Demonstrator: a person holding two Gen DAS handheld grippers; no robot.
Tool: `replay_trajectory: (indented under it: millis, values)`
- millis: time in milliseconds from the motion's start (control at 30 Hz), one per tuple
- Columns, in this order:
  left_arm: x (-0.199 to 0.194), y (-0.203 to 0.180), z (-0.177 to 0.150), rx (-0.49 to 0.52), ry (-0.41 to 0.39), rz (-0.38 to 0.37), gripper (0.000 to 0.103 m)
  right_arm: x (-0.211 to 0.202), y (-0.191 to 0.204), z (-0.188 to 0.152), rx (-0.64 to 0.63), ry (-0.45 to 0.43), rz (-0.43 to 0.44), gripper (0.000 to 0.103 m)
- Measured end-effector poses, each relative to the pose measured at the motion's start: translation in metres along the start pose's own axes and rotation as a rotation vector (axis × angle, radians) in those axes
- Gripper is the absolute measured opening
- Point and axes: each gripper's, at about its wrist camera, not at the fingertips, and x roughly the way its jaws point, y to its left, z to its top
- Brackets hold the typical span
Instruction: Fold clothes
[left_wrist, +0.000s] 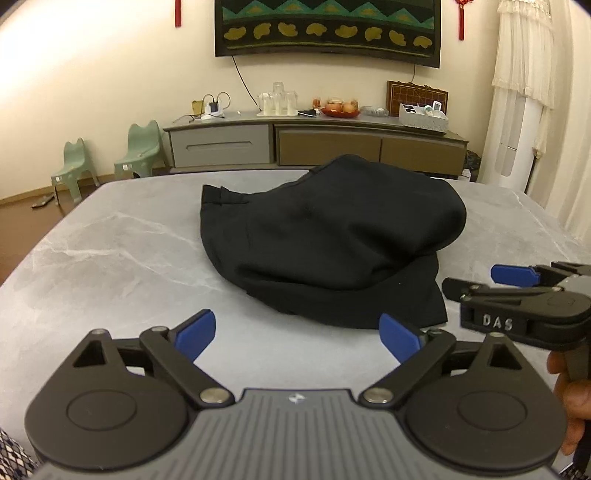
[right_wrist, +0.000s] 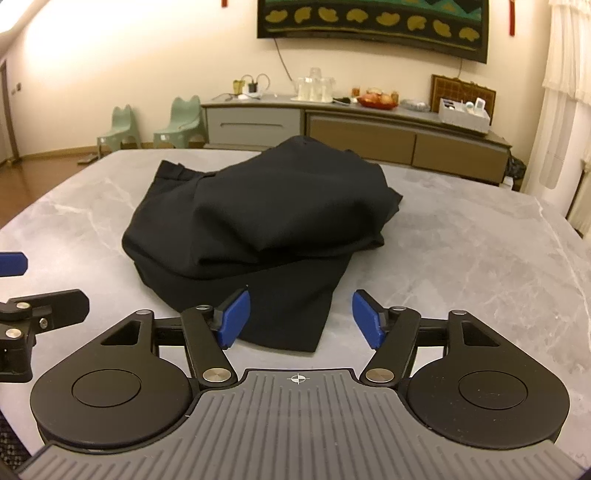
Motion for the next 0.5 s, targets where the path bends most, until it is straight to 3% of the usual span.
replay_trajectory:
  millis: [300, 400, 500]
  values:
    - [0.019, 0.007, 0.003, -0.001, 0.053, -0.014, 0.102, 0.006, 0.004, -0.001, -0.017, 0.016, -0.010, 0.074]
    - [0.046, 0.011, 0.013, 0.034, 0.061, -0.027, 0.103, 0.010, 0.005, 0.003, -0.021, 0.032, -0.011, 0.076]
    - [0.074, 0.015, 0.024, 0.071, 0.068, -0.042, 0.103, 0.018, 0.003, 0.022, -0.044, 0.017, 0.007, 0.088]
